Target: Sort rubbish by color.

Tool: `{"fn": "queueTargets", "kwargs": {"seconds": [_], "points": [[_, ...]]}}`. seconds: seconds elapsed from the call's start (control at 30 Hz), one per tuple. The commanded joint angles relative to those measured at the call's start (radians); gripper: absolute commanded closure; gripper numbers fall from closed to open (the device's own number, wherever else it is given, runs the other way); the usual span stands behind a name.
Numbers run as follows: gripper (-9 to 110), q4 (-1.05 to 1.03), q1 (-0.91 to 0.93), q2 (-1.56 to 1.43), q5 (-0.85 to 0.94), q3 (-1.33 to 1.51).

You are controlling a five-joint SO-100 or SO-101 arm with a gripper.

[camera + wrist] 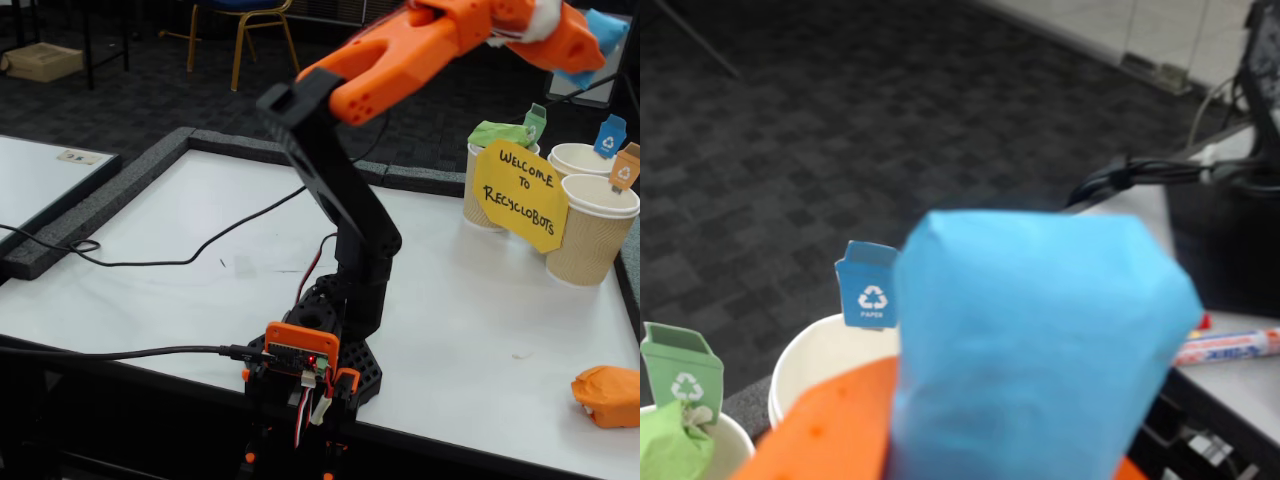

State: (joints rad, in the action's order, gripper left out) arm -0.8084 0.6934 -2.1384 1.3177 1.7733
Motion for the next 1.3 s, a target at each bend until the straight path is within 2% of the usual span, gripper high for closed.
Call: {"fn": "queueTargets", "kwargs": {"seconds": [0.0, 0.63, 0.93, 1.13, 1.27], "points": [[101, 0.11, -0.023, 0.069, -0.008, -0.112], [101, 0.36, -0.094, 0.402, 0.006, -0.31], [101, 0.373, -0.094, 0.451, 0.029, -0.302], [87, 0.382, -0.089, 0.471, 0.029, -0.301], [82, 0.383, -0.084, 0.485, 0.029, -0.301]]}}
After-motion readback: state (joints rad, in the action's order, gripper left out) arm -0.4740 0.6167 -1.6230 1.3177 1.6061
